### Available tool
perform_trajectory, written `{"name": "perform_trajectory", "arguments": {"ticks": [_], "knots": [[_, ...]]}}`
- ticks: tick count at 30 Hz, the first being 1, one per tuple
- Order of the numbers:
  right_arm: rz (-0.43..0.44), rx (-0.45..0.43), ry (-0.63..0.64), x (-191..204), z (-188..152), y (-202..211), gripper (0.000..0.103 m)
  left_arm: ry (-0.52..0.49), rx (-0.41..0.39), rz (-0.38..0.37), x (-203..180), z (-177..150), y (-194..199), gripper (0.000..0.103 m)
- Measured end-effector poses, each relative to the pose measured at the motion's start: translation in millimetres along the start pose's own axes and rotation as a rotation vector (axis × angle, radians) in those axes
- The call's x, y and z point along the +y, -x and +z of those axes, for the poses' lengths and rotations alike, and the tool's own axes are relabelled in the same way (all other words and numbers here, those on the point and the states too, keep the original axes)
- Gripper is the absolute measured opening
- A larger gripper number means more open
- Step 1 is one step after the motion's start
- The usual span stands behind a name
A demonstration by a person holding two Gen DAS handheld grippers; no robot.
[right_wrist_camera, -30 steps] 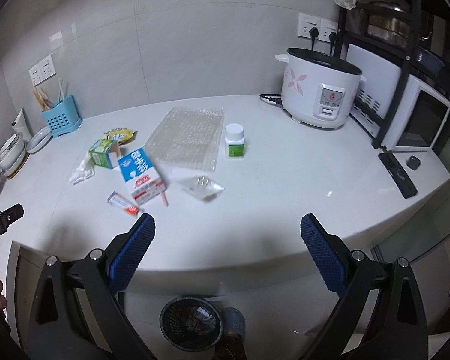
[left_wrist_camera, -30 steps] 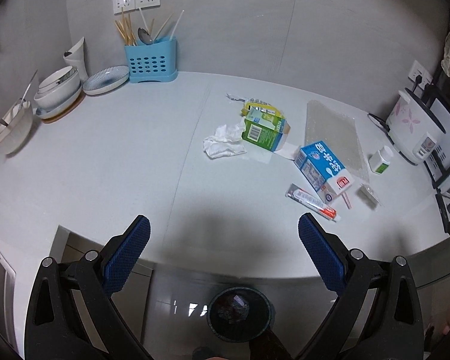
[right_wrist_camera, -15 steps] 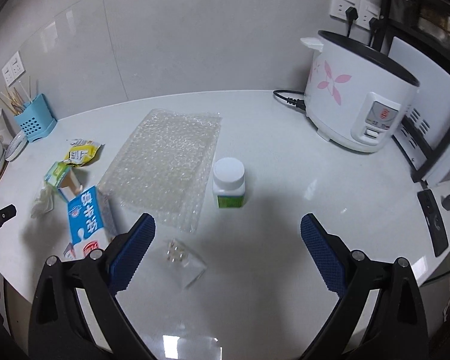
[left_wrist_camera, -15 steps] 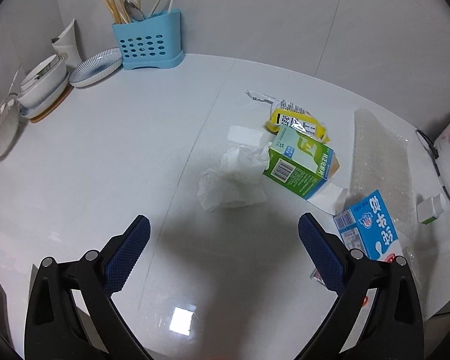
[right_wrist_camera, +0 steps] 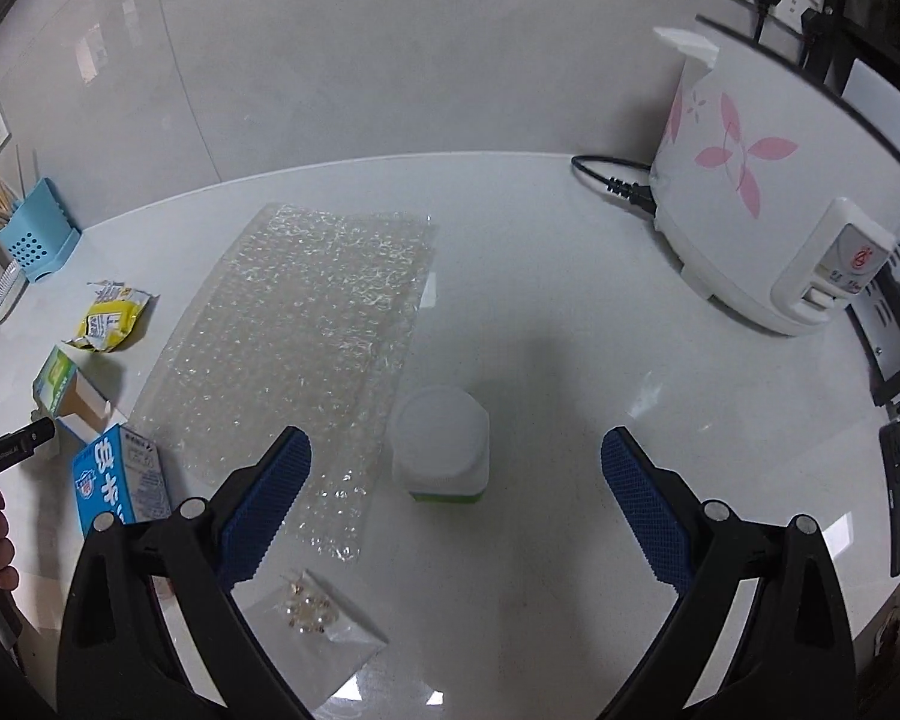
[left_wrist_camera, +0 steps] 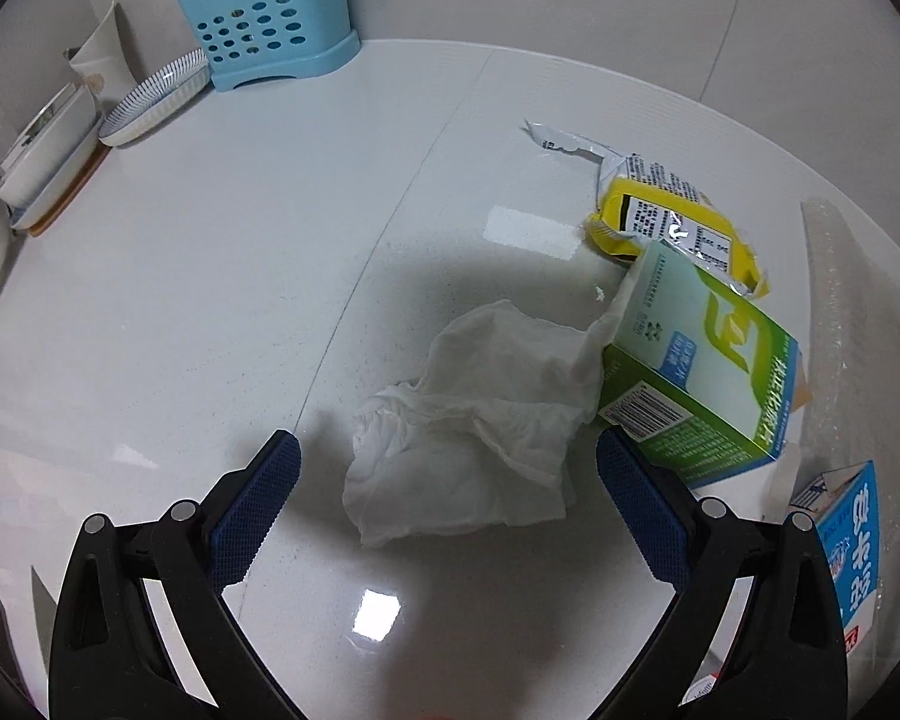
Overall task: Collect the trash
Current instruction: 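Grasp the white tissue with the left tool while the right tool grasps the pill bottle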
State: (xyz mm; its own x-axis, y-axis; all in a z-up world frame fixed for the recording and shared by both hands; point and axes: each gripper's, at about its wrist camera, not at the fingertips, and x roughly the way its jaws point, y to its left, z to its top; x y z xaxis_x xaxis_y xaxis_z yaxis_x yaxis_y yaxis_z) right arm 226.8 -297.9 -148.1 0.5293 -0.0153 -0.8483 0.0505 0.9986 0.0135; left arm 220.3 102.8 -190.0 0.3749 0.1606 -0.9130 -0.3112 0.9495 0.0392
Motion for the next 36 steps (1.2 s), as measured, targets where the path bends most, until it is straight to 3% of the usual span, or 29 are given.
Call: {"name": "perform_trajectory", "arguments": {"ticks": [8, 11, 14, 17, 19, 21, 24, 36], "knots": [[0.005, 0.052, 0.007, 2, -1, -23, 0.081, 0.020, 0.014, 0.015, -1, 3, -15, 0.096], [0.010, 0.063, 0.010, 2, -1, -28, 0.073, 0.032, 0.009, 0.022, 0, 5, -14, 0.091], [0.018, 0.068, 0.014, 2, 0, -32, 0.068, 0.036, 0.011, 0.004, -1, 8, -13, 0.080], [0.024, 0.072, 0.017, 1, 0, -33, 0.061, 0.050, 0.015, 0.004, -2, 8, -9, 0.056], [0.030, 0.081, 0.025, 3, 0, -35, 0.050, 0.055, 0.017, 0.006, -4, 7, -5, 0.037], [0.028, 0.086, 0.033, 4, -1, -37, 0.043, 0.054, 0.015, 0.002, -6, 5, -4, 0.025], [0.036, 0.082, 0.029, 4, -2, -37, 0.040, 0.051, 0.013, -0.007, -7, 3, -1, 0.016], [0.045, 0.037, 0.017, 4, -5, -20, 0.040, 0.068, -0.044, -0.025, 3, -4, 28, 0.014]]}}
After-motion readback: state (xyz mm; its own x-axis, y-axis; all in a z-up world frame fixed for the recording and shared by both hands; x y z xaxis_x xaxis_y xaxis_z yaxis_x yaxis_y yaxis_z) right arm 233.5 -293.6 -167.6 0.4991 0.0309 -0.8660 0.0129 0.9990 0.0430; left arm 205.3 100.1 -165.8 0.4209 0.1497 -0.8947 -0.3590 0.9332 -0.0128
